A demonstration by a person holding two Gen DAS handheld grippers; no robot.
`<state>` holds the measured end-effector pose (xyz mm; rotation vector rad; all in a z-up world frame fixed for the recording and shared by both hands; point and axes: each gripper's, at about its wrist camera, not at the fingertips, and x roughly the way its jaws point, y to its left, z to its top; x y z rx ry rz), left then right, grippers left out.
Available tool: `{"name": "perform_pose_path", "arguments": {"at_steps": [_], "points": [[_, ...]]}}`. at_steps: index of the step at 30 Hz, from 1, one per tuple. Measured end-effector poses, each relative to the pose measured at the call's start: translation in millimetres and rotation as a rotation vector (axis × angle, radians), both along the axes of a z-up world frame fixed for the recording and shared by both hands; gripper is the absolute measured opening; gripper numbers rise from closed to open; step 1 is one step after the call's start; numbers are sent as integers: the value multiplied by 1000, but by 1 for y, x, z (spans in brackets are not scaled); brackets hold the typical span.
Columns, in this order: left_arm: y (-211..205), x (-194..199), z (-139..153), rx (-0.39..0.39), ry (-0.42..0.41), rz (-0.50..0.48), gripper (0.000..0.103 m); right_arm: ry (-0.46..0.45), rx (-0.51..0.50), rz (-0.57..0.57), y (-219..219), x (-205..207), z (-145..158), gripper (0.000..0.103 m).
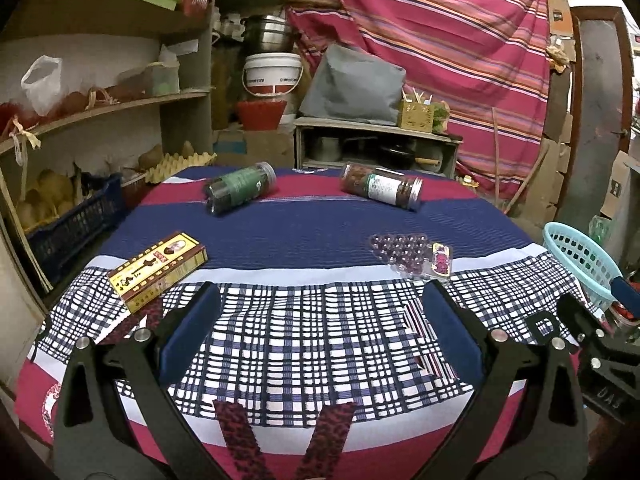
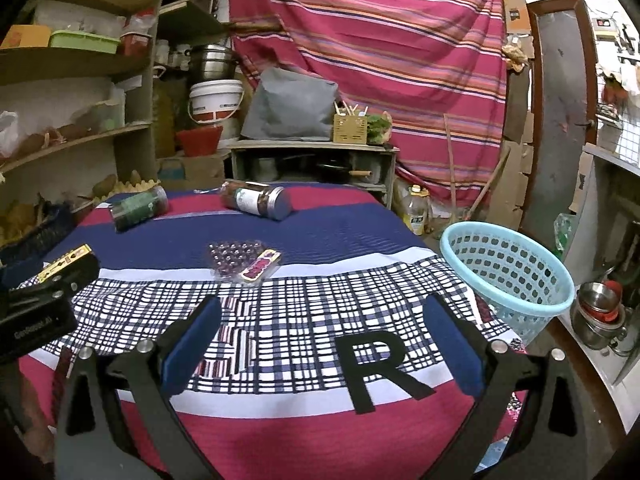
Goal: Collect trash
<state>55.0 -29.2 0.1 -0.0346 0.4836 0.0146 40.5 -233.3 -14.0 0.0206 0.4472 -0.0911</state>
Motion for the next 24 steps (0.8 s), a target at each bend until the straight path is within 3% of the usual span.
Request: {"name": "perform_pose_path", "arguments": {"at_steps": [16,24], "points": [[-13,-9,2,61,-41,-18,98,1,9,0,1,0,-1,98],[-11,-9,2,55,-36,-12,98,0,10,-1,0,0,0,98]]}}
